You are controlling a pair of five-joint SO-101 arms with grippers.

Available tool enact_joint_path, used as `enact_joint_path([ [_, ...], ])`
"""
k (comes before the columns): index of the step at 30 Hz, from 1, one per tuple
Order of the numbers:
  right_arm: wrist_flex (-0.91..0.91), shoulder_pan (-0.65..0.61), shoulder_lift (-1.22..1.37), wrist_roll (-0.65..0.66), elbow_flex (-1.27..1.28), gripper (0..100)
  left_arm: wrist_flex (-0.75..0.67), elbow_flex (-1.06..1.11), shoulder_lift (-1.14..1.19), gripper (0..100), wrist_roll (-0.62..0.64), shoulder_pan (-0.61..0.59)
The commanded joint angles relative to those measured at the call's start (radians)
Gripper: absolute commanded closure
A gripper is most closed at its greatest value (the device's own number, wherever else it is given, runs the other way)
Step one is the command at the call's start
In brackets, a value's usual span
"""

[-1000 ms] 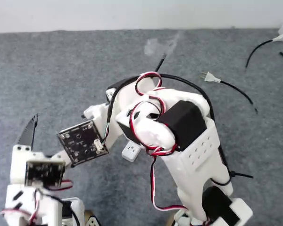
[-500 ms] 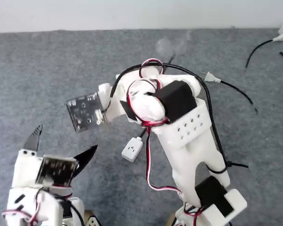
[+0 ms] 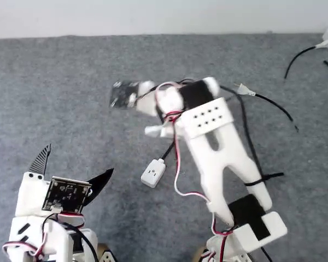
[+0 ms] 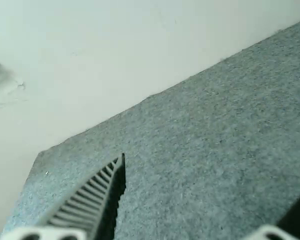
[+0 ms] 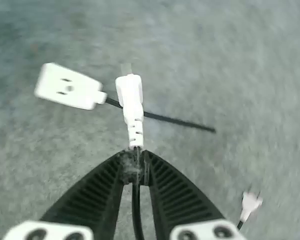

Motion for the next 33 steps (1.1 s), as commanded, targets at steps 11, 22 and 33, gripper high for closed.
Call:
enact_joint_path([
  [11, 0.122, 0.058, -0.021, 0.238, 0.057, 98.8, -0.003, -0.007, -0.012, 50, -0.003, -0.006],
  [22, -0.004, 0.177, -0.012, 0.044, 0.416, 98.6, -0.003, -0.002, -0.012, 50, 0.038, 0.000],
  [33, -0.170, 0.176, -0.012, -0.048, 0.597, 83.2, -0.003, 0.076, -0.012, 50, 0.040, -0.002],
])
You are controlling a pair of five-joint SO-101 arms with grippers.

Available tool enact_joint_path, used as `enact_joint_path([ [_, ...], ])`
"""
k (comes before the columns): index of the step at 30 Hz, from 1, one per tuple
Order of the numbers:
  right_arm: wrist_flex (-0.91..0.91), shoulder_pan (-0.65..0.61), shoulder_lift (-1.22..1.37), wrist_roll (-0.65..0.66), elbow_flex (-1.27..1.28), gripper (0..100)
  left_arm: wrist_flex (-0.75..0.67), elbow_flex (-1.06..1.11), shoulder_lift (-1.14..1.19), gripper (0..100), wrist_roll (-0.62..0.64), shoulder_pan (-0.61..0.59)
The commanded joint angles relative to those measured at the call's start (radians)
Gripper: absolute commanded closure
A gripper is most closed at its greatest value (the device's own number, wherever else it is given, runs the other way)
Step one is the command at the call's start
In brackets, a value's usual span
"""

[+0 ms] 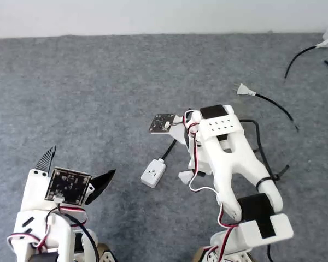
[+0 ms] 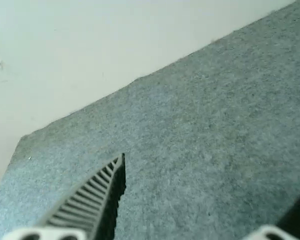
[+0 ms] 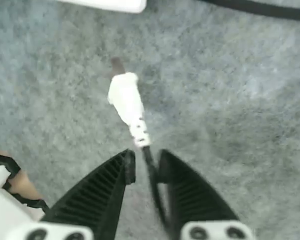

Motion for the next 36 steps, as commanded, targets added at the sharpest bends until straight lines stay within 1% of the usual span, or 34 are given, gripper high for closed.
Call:
enact_joint_path([
  [1, -0.012, 0.001, -0.010, -0.035, -0.005, 83.3, -0.003, -0.007, -0.012, 50, 0.018, 0.000],
  [11, -0.013, -0.094, -0.010, -0.032, 0.052, 83.3, 0.009, -0.005, -0.012, 50, 0.018, 0.000],
  [12, -0.012, -0.105, -0.010, -0.015, 0.051, 83.3, 0.009, -0.004, -0.012, 50, 0.018, 0.000],
  [13, -0.002, -0.114, -0.010, 0.035, 0.051, 83.3, 0.006, 0.001, -0.012, 50, 0.018, 0.000],
  [16, 0.056, -0.125, -0.010, 0.292, 0.052, 83.3, -0.005, 0.018, -0.012, 50, 0.018, 0.000],
  [17, 0.064, -0.124, -0.012, 0.351, 0.046, 83.3, -0.005, 0.021, -0.012, 50, 0.017, 0.000],
  [22, 0.008, -0.091, -0.010, 0.367, -0.029, 83.3, -0.003, 0.025, -0.012, 50, 0.017, -0.002],
  [25, -0.002, -0.058, -0.010, 0.480, -0.037, 83.3, -0.005, 0.025, -0.012, 50, 0.017, 0.000],
  [26, -0.008, -0.048, -0.010, 0.500, -0.037, 83.3, -0.005, 0.025, -0.012, 50, 0.017, 0.000],
  [29, -0.047, -0.024, -0.005, 0.505, -0.037, 83.3, -0.005, 0.025, -0.012, 50, 0.017, 0.000],
  [34, -0.067, 0.018, 0.104, 0.565, -0.044, 83.3, -0.005, 0.027, -0.012, 50, 0.014, 0.000],
  [36, -0.067, 0.022, 0.154, 0.565, -0.069, 83.3, -0.005, 0.027, -0.012, 50, 0.014, 0.000],
])
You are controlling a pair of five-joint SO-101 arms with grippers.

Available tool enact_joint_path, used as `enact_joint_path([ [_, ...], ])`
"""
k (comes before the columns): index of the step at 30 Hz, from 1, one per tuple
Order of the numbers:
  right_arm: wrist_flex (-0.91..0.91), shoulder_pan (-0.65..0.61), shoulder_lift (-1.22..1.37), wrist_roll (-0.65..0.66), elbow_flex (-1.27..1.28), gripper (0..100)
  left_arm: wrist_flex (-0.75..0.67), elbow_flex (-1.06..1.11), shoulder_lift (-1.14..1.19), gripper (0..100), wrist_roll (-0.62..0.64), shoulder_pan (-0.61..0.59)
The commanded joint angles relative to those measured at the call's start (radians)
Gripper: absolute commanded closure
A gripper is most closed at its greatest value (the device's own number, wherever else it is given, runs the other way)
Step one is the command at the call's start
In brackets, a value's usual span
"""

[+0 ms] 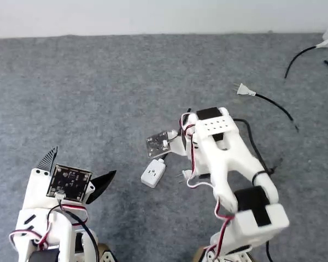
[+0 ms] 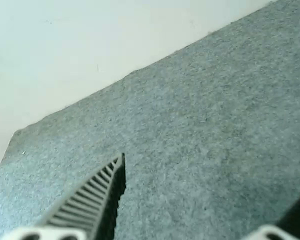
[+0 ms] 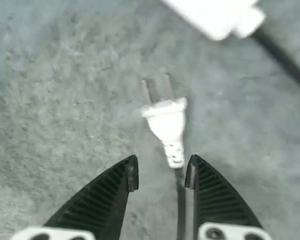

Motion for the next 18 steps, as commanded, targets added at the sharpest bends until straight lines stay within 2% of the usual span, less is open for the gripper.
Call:
enact_joint_path([
  [1, -0.008, 0.022, 0.059, 0.026, -0.098, 83.3, -0.006, -0.004, -0.012, 50, 0.011, 0.002],
  [11, -0.002, 0.025, 0.193, 0.028, -0.175, 84.2, -0.003, -0.004, -0.012, 50, 0.011, 0.002],
  [15, -0.004, 0.024, 0.199, 0.029, -0.175, 99.8, -0.006, 0.004, -0.012, 50, 0.012, 0.002],
  [17, -0.004, 0.025, 0.200, 0.026, -0.170, 96.9, -0.017, 0.021, -0.012, 50, 0.012, 0.002],
  [18, -0.004, 0.025, 0.202, 0.025, -0.169, 98.7, -0.023, 0.030, -0.012, 50, 0.011, 0.002],
])
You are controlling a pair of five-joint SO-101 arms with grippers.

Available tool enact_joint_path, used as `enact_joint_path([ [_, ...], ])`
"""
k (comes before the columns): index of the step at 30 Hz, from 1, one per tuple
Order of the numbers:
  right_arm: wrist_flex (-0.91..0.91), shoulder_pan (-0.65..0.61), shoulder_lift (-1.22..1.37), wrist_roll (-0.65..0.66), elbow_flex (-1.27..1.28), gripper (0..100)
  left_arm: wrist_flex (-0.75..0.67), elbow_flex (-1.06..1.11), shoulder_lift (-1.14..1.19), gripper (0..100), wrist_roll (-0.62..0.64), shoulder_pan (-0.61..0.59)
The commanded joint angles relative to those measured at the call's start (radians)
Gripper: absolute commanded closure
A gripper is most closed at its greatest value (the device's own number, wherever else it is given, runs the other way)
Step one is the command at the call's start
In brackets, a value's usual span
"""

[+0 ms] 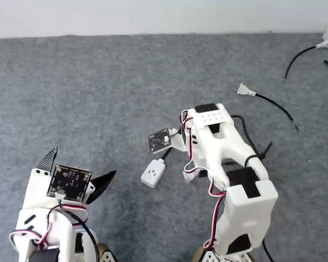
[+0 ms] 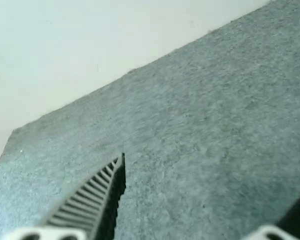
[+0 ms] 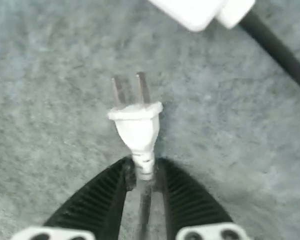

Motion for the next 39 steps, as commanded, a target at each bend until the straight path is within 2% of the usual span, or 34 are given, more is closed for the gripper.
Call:
enact_joint_path([
  [1, 0.002, 0.005, -0.004, 0.011, -0.018, 99.2, -0.029, 0.025, -0.012, 50, 0.011, -0.002],
  [13, 0.007, 0.002, -0.013, 0.009, -0.002, 98.9, -0.032, 0.031, -0.012, 50, 0.011, 0.002],
  [18, 0.188, -0.027, -0.082, -0.026, -0.137, 98.9, -0.044, 0.002, -0.012, 50, 0.014, 0.005],
  [27, 0.387, -0.111, -0.312, -0.153, -0.443, 98.9, -0.058, -0.117, -0.012, 50, 0.015, 0.180],
  [39, 0.420, -0.326, -0.521, -0.325, -0.485, 98.9, -0.072, -0.205, -0.012, 50, 0.015, 0.287],
])
